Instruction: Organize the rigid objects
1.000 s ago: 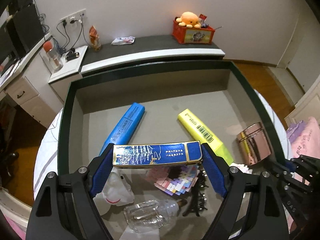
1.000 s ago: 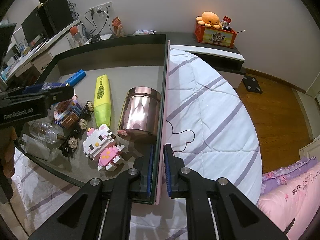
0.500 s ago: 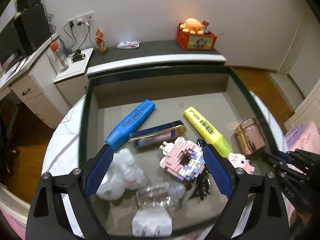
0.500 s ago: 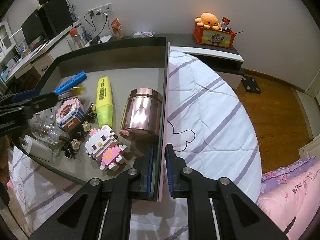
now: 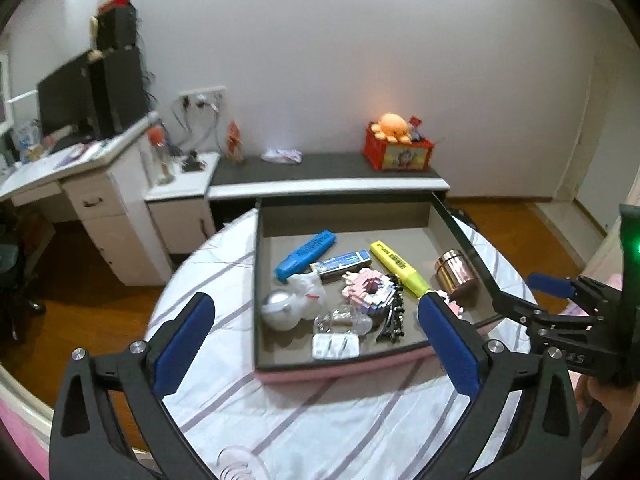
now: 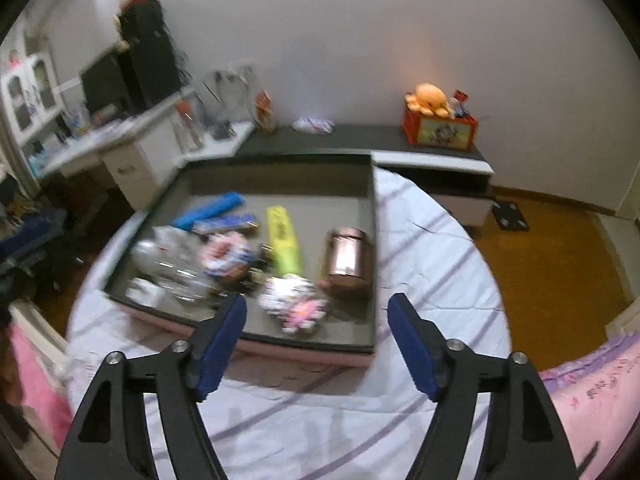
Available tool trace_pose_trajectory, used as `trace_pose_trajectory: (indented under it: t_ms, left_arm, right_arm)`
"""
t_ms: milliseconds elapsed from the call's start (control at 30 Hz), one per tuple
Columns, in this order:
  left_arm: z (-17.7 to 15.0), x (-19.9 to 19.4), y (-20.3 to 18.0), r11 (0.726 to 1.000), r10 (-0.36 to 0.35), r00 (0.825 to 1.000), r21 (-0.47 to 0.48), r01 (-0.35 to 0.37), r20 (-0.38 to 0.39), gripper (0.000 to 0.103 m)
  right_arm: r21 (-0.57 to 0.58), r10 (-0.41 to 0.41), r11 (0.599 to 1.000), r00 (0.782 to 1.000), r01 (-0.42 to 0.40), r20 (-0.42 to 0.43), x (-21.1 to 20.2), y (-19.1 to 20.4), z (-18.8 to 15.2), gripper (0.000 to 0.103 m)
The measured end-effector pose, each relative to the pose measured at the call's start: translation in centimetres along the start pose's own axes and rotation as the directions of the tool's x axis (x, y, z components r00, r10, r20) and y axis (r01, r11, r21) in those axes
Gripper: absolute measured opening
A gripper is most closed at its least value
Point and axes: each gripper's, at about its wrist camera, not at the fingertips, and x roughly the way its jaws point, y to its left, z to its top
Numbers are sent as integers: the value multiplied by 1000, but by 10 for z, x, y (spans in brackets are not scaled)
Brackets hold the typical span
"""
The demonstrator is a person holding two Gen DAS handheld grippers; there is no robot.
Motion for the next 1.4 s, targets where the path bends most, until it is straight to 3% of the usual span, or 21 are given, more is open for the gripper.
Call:
trace_pose_trajectory:
  t_ms: [233, 367, 433, 500, 567, 933, 1133, 1400]
  left_arm:
    - [-25, -52, -5, 1000, -19, 996, 8, 19, 91, 103]
    - [-42, -76, -6, 999, 32, 991, -19, -30, 130, 103]
    - [-50, -89, -5, 999, 17, 989, -30, -12, 150, 103]
    - [-54, -98, -8, 1000, -21, 989, -15, 24, 145, 103]
    - [-57, -110, -12, 999, -48, 987, 11, 47, 155, 103]
    - [-64, -167, -23, 992, 85, 958, 65, -107, 274, 103]
    - [-67, -194, -20, 990, 105, 942, 60, -131, 320, 103]
    - [-70, -225, -16, 993, 83, 925, 44, -106, 371, 103]
  right_arm:
    - [-14, 33, 999, 993, -32, 116, -41, 25, -17, 83]
    - [-23, 75, 997, 982, -72, 175, -64, 35, -37, 84]
    - [-32, 69, 997, 977, -64, 202, -74, 39, -44, 87]
    - [-41, 61, 998, 971, -53, 229, -86, 44, -49, 91]
    - [-56, 55, 998, 966, -42, 252, -96, 49, -52, 103]
    - [-110, 22, 994, 936, 18, 351, -147, 72, -59, 103]
    - [-121, 10, 992, 922, 41, 388, -171, 81, -62, 103]
    - [-136, 8, 989, 897, 59, 442, -199, 91, -64, 103]
